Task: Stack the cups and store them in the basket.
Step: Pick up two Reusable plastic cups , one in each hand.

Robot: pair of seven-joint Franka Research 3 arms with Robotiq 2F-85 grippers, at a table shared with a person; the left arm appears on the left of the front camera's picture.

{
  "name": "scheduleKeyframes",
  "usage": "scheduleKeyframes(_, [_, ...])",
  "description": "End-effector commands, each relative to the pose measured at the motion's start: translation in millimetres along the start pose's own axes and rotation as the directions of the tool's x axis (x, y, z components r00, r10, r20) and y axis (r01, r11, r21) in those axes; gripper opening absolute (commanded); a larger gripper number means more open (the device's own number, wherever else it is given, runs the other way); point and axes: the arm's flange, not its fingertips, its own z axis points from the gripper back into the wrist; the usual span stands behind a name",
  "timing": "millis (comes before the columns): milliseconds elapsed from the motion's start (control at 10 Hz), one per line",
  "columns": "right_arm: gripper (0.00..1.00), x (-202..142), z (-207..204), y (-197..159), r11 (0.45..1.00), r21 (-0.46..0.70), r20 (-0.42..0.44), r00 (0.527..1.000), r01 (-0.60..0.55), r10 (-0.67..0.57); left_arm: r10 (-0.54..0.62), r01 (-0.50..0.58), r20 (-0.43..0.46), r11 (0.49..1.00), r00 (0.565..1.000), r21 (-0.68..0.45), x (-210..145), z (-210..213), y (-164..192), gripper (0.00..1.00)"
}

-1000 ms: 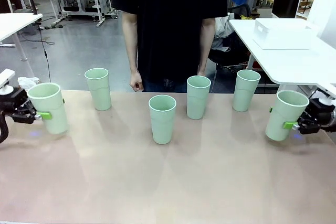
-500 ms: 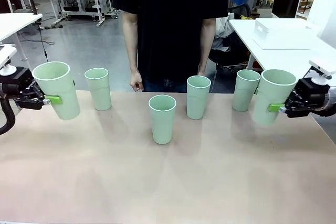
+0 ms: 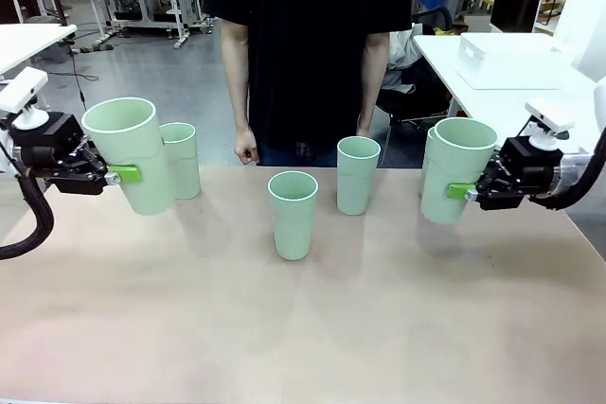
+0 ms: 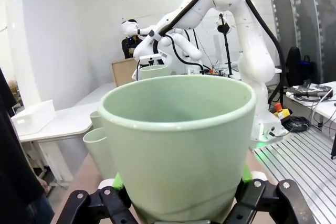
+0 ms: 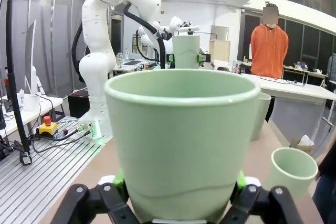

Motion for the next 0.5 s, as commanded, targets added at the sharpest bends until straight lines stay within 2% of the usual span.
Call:
scheduleKeyframes(0, [0.85, 10.2, -6.9, -3.8, 0.999, -0.042, 0.042, 0.999, 0.002, 0.000, 0.015, -0.016, 0.031, 0.999, 0.999, 0.033, -2.5, -10.4, -1.7, 0.87])
scheduleKeyframes(300, [0.85, 10.5, 0.1, -7.4, 0.998, -0.053, 0.051, 0.998, 0.028, -0.026, 0.019, -0.020, 0.021, 1.000, 1.000, 0.017, -19.8, -17.4, -7.0, 0.87])
scheduleKeyframes(400, [0.85, 12.5, 4.9, -5.9, 0.997, -0.073, 0.063, 0.998, 0.001, 0.004, 0.011, -0.012, 0.007, 1.000, 1.000, 0.016, -23.6, -17.8, -8.4, 0.87])
